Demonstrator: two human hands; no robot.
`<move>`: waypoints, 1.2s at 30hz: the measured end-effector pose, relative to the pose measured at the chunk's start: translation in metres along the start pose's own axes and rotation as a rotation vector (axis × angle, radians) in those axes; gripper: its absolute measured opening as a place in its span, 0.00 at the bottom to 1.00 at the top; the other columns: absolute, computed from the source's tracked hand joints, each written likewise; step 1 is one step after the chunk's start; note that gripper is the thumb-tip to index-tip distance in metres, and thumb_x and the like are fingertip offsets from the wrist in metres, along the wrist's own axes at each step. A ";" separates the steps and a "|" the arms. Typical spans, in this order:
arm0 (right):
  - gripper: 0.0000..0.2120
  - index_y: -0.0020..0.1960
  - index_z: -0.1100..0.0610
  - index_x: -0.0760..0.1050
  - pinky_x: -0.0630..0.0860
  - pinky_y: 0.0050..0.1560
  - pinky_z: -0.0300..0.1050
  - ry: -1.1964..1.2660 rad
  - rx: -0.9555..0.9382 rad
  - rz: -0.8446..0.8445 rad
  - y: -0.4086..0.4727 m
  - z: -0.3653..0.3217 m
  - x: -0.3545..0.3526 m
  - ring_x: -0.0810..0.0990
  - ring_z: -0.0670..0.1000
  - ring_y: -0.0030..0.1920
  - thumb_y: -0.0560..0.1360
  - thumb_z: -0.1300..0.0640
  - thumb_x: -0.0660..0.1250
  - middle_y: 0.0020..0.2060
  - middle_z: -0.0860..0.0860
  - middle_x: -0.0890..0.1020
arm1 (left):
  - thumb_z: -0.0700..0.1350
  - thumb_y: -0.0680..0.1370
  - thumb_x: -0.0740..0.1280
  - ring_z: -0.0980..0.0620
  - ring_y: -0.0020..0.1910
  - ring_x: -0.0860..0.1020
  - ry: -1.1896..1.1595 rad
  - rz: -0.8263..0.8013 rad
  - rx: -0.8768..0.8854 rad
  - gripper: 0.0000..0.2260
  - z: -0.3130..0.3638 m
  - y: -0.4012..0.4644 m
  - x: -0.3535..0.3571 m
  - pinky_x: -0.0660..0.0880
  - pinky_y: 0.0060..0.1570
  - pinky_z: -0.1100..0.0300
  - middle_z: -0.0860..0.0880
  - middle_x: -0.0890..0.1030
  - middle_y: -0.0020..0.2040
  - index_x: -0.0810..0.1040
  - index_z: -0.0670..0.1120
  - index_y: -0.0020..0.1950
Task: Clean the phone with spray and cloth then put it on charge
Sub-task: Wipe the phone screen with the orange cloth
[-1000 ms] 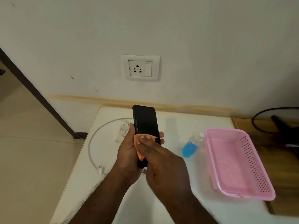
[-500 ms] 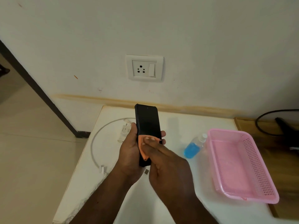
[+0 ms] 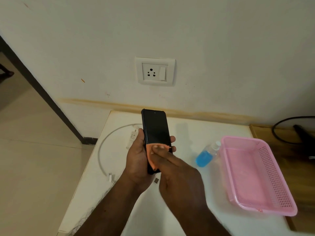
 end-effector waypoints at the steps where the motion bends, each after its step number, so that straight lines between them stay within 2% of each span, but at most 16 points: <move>1: 0.32 0.63 0.51 0.80 0.72 0.57 0.39 0.013 0.023 0.010 0.001 0.006 -0.004 0.82 0.46 0.57 0.60 0.61 0.83 0.60 0.45 0.81 | 0.66 0.81 0.50 0.38 0.59 0.78 0.001 0.005 0.001 0.31 -0.002 0.000 0.000 0.74 0.59 0.43 0.35 0.78 0.66 0.72 0.47 0.74; 3: 0.29 0.71 0.49 0.71 0.62 0.63 0.37 0.005 0.066 0.055 0.004 0.019 -0.010 0.75 0.45 0.66 0.72 0.61 0.74 0.68 0.42 0.72 | 0.66 0.81 0.52 0.38 0.63 0.79 -0.018 0.021 -0.011 0.29 -0.003 0.000 0.001 0.75 0.60 0.42 0.35 0.78 0.66 0.72 0.49 0.73; 5: 0.27 0.72 0.48 0.69 0.62 0.64 0.36 0.020 0.093 0.066 0.004 0.023 -0.010 0.72 0.44 0.68 0.75 0.60 0.71 0.70 0.40 0.70 | 0.66 0.81 0.51 0.38 0.62 0.79 -0.012 0.029 -0.010 0.30 -0.001 0.000 0.000 0.76 0.60 0.40 0.36 0.79 0.65 0.73 0.49 0.73; 10: 0.34 0.58 0.51 0.83 0.77 0.52 0.39 0.003 -0.024 -0.058 -0.003 -0.004 0.003 0.83 0.44 0.54 0.53 0.53 0.86 0.57 0.43 0.82 | 0.67 0.81 0.50 0.39 0.52 0.80 -0.052 0.011 0.029 0.33 0.006 0.003 -0.005 0.77 0.54 0.42 0.36 0.81 0.60 0.74 0.45 0.72; 12: 0.34 0.53 0.51 0.85 0.78 0.47 0.38 -0.038 -0.056 -0.051 -0.004 -0.006 0.006 0.84 0.43 0.50 0.47 0.51 0.87 0.52 0.44 0.85 | 0.67 0.81 0.50 0.41 0.50 0.80 -0.053 -0.006 0.012 0.34 0.005 0.002 -0.005 0.77 0.52 0.43 0.37 0.80 0.60 0.73 0.44 0.72; 14: 0.33 0.60 0.50 0.82 0.75 0.53 0.38 0.000 -0.027 -0.048 0.001 0.001 0.002 0.82 0.43 0.55 0.55 0.55 0.85 0.58 0.43 0.82 | 0.67 0.81 0.50 0.40 0.51 0.80 -0.013 -0.006 0.031 0.33 0.003 0.003 -0.006 0.78 0.51 0.45 0.37 0.81 0.60 0.75 0.45 0.72; 16: 0.31 0.71 0.45 0.71 0.62 0.64 0.36 0.015 0.033 -0.030 0.004 0.012 -0.006 0.73 0.42 0.67 0.71 0.55 0.76 0.69 0.39 0.71 | 0.67 0.81 0.50 0.38 0.52 0.81 -0.004 0.015 0.047 0.31 0.003 0.004 -0.005 0.80 0.50 0.45 0.36 0.81 0.61 0.77 0.47 0.69; 18: 0.30 0.75 0.43 0.62 0.55 0.66 0.33 0.011 0.026 0.033 0.002 0.018 -0.005 0.65 0.40 0.72 0.77 0.52 0.68 0.73 0.36 0.62 | 0.66 0.81 0.50 0.36 0.54 0.80 -0.030 0.027 0.063 0.31 0.004 0.004 -0.003 0.79 0.54 0.40 0.35 0.81 0.62 0.78 0.48 0.69; 20: 0.32 0.72 0.46 0.69 0.61 0.65 0.35 0.002 0.041 -0.015 -0.001 0.012 -0.003 0.72 0.41 0.67 0.71 0.52 0.76 0.70 0.38 0.69 | 0.66 0.81 0.51 0.36 0.52 0.80 -0.069 0.042 0.093 0.31 0.006 0.004 -0.004 0.77 0.56 0.41 0.35 0.81 0.60 0.78 0.46 0.69; 22: 0.35 0.63 0.53 0.79 0.70 0.60 0.38 -0.012 -0.016 -0.062 0.001 -0.007 -0.001 0.80 0.45 0.60 0.57 0.52 0.84 0.63 0.46 0.79 | 0.66 0.81 0.52 0.39 0.48 0.80 -0.099 0.038 0.095 0.31 0.007 0.002 -0.004 0.79 0.51 0.44 0.36 0.81 0.58 0.78 0.44 0.68; 25: 0.35 0.61 0.55 0.80 0.68 0.62 0.37 -0.102 -0.082 -0.091 0.001 -0.011 0.007 0.80 0.45 0.60 0.56 0.50 0.84 0.61 0.49 0.81 | 0.66 0.80 0.53 0.41 0.46 0.81 -0.114 0.033 0.088 0.31 0.009 0.002 -0.006 0.79 0.47 0.47 0.38 0.82 0.57 0.80 0.44 0.65; 27: 0.31 0.63 0.49 0.79 0.69 0.61 0.35 -0.003 -0.001 -0.055 0.001 -0.005 -0.003 0.79 0.41 0.60 0.61 0.52 0.82 0.63 0.42 0.79 | 0.66 0.81 0.52 0.39 0.48 0.80 -0.090 0.036 0.120 0.31 0.009 0.003 -0.006 0.78 0.51 0.45 0.37 0.81 0.58 0.79 0.44 0.67; 29: 0.29 0.73 0.44 0.67 0.55 0.64 0.31 0.023 -0.016 -0.012 -0.002 0.009 0.003 0.68 0.38 0.69 0.75 0.54 0.71 0.71 0.37 0.67 | 0.65 0.81 0.51 0.39 0.50 0.80 -0.076 0.044 0.143 0.30 0.010 0.004 -0.007 0.77 0.54 0.44 0.36 0.81 0.59 0.79 0.46 0.67; 30: 0.29 0.74 0.44 0.66 0.54 0.63 0.30 0.018 -0.018 -0.011 -0.003 0.010 0.002 0.67 0.38 0.70 0.76 0.55 0.71 0.72 0.37 0.66 | 0.66 0.81 0.51 0.39 0.49 0.80 -0.083 0.045 0.147 0.30 0.010 0.005 -0.007 0.78 0.54 0.44 0.36 0.81 0.59 0.79 0.47 0.67; 33: 0.33 0.57 0.52 0.84 0.75 0.54 0.36 0.001 -0.051 -0.003 -0.005 0.003 0.006 0.82 0.42 0.54 0.52 0.51 0.86 0.57 0.44 0.83 | 0.67 0.80 0.52 0.40 0.47 0.81 -0.125 0.052 0.145 0.31 0.011 0.006 -0.009 0.78 0.51 0.45 0.37 0.81 0.58 0.80 0.45 0.66; 36: 0.35 0.42 0.51 0.87 0.77 0.47 0.35 -0.152 -0.158 -0.036 -0.006 -0.011 0.016 0.85 0.41 0.46 0.37 0.40 0.84 0.46 0.44 0.86 | 0.67 0.80 0.54 0.41 0.47 0.81 -0.156 0.047 0.125 0.32 0.012 0.005 -0.011 0.77 0.50 0.45 0.38 0.81 0.58 0.80 0.43 0.65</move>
Point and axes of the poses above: each hand's wrist, its own y-axis towards the middle knuckle, its own x-axis out of the palm, z = x × y, the point moved 1 cm from there along y, towards the middle knuckle
